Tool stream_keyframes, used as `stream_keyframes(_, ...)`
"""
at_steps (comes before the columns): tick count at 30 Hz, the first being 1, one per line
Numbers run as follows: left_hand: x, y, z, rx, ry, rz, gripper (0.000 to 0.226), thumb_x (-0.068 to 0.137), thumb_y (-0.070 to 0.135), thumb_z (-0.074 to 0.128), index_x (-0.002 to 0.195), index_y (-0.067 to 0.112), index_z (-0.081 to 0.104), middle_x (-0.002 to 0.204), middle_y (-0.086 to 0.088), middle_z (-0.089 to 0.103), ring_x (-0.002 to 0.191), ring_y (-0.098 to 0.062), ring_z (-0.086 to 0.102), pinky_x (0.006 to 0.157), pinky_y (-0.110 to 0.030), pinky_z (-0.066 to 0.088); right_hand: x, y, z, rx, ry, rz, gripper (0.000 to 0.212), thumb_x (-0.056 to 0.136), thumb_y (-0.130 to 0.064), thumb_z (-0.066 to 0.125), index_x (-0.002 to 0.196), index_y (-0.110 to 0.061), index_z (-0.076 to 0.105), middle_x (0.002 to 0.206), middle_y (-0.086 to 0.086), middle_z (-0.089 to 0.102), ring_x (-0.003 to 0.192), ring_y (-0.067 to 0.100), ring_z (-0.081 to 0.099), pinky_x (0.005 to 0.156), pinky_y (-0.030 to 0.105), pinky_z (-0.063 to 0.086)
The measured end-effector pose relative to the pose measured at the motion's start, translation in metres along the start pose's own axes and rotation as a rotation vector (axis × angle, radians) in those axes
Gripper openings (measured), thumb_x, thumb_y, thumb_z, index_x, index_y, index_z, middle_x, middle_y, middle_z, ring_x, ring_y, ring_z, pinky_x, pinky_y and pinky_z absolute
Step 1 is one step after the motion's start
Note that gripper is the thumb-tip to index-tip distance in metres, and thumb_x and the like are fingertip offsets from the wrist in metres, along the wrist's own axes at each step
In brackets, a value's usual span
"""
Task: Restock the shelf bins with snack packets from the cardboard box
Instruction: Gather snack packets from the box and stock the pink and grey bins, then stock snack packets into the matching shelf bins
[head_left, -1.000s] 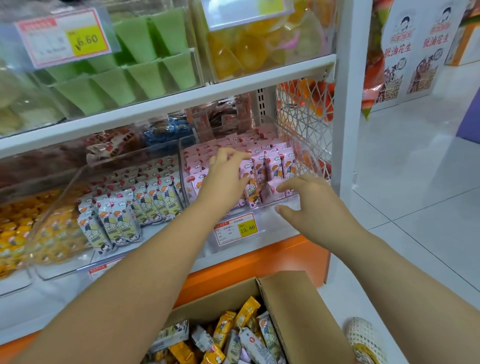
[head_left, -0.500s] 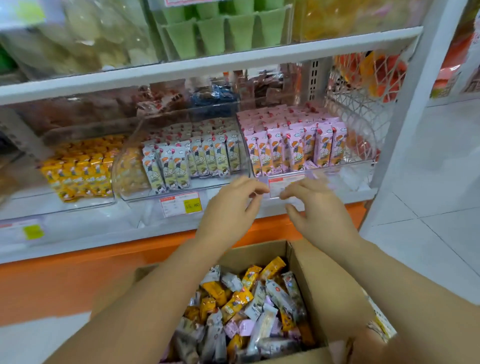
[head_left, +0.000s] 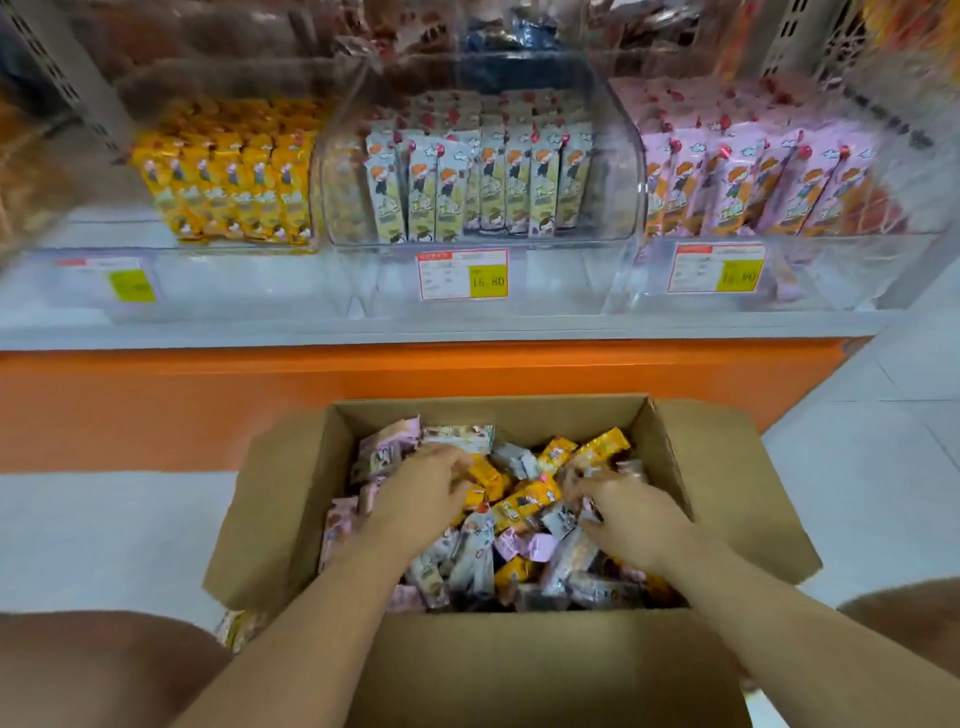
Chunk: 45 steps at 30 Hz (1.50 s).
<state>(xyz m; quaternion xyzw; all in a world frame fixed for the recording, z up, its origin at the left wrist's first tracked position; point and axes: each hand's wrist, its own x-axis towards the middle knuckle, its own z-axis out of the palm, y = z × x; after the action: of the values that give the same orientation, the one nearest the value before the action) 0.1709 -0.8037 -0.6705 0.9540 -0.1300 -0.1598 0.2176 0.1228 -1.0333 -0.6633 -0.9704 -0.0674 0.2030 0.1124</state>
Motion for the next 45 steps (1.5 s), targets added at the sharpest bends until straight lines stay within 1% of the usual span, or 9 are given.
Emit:
stream_keyframes(6, -0.005, -0.040, 0.020, 0.191, -0.210, -0.168, 0.040, 0.094, 0.037, 0.053, 0.132, 0.029, 0.047, 0.144, 0.000, 0.036, 0.127, -0.023, 0.043, 0.105, -0.042, 0.037, 0.014, -0.004, 0.009, -0.078, -0.134, 0.044, 0.044, 0.093, -0.032, 0.051, 0.133, -0.016, 0.042, 0.113, 0.010, 0.061, 0.104, 0.030, 0.057, 0.073, 0.035, 0.045)
stream_keyframes(12, -0.007, -0.050, 0.010, 0.002, -0.307, -0.183, 0.055, 0.088, 0.033, 0.065, 0.137, 0.026, 0.043, 0.144, -0.004, 0.035, 0.124, -0.022, 0.042, 0.094, -0.032, 0.043, 0.019, -0.012, 0.023, 0.149, -0.374, 0.211, 0.073, 0.092, -0.044, 0.053, 0.147, -0.010, 0.019, 0.114, 0.011, 0.061, 0.101, 0.026, 0.058, 0.074, 0.030, 0.043)
stream_keyframes(15, -0.013, -0.055, 0.010, -0.145, -0.379, -0.222, 0.060, 0.086, 0.029, 0.070, 0.138, 0.023, 0.041, 0.140, -0.005, 0.041, 0.099, -0.014, 0.051, 0.065, -0.018, 0.042, 0.020, -0.015, 0.018, 0.188, -0.355, 0.218, 0.077, 0.088, -0.043, 0.061, 0.145, -0.008, 0.023, 0.124, 0.012, 0.056, 0.110, 0.027, 0.055, 0.077, 0.028, 0.040)
stream_keyframes(17, -0.014, -0.054, 0.008, -0.175, -0.379, -0.231, 0.059, 0.085, 0.027, 0.071, 0.136, 0.021, 0.042, 0.136, -0.003, 0.044, 0.101, -0.017, 0.055, 0.071, -0.023, 0.046, 0.021, -0.015, 0.013, 0.228, -0.326, 0.209, 0.072, 0.086, -0.035, 0.067, 0.143, -0.009, 0.032, 0.131, 0.011, 0.052, 0.111, 0.025, 0.054, 0.078, 0.026, 0.041)
stream_keyframes(21, -0.009, -0.051, -0.006, -0.182, -0.373, -0.211, 0.051, 0.087, 0.017, 0.067, 0.133, 0.019, 0.046, 0.133, -0.003, 0.047, 0.103, -0.015, 0.052, 0.079, -0.025, 0.042, 0.021, -0.019, -0.007, 0.427, -0.282, 0.207, 0.053, 0.082, -0.011, 0.071, 0.130, -0.008, 0.048, 0.110, 0.009, 0.050, 0.068, 0.013, 0.056, 0.060, 0.024, 0.047)
stream_keyframes(26, -0.008, -0.041, -0.025, -0.291, -0.439, -0.163, 0.054, 0.090, 0.007, 0.059, 0.137, 0.026, 0.042, 0.130, 0.006, 0.042, 0.108, -0.019, 0.057, 0.087, -0.035, 0.050, 0.016, -0.024, -0.028, 0.333, -0.347, 0.139, 0.046, 0.080, -0.009, 0.073, 0.123, -0.007, 0.058, 0.119, 0.011, 0.061, 0.102, 0.023, 0.063, 0.082, 0.030, 0.052)
stream_keyframes(35, -0.011, -0.009, -0.038, -0.629, -0.202, -0.221, 0.045, 0.087, 0.011, 0.068, 0.127, 0.020, 0.050, 0.113, 0.003, 0.051, 0.092, -0.021, 0.063, 0.072, -0.034, 0.059, -0.002, -0.015, -0.070, 0.265, 0.167, -0.055, 0.028, 0.081, -0.016, 0.073, 0.108, -0.022, 0.066, 0.108, -0.013, 0.061, 0.103, 0.004, 0.053, 0.086, 0.019, 0.040)
stream_keyframes(41, -0.009, 0.003, -0.042, -0.686, -0.125, -0.162, 0.044, 0.085, 0.017, 0.071, 0.124, 0.021, 0.053, 0.118, -0.003, 0.054, 0.091, -0.014, 0.064, 0.076, -0.031, 0.059, -0.009, -0.018, -0.074, 0.351, 0.227, -0.133, 0.025, 0.082, -0.015, 0.072, 0.099, -0.031, 0.064, 0.100, -0.018, 0.054, 0.087, -0.005, 0.048, 0.074, 0.004, 0.033)
stream_keyframes(45, -0.007, 0.009, -0.046, -0.727, -0.169, -0.118, 0.036, 0.083, 0.015, 0.072, 0.113, 0.029, 0.057, 0.127, -0.007, 0.054, 0.095, -0.016, 0.067, 0.082, -0.030, 0.057, -0.010, -0.023, -0.080, 0.570, 0.253, -0.169, 0.019, 0.076, -0.021, 0.078, 0.084, -0.032, 0.066, 0.098, -0.009, 0.057, 0.088, 0.004, 0.051, 0.072, 0.013, 0.036)
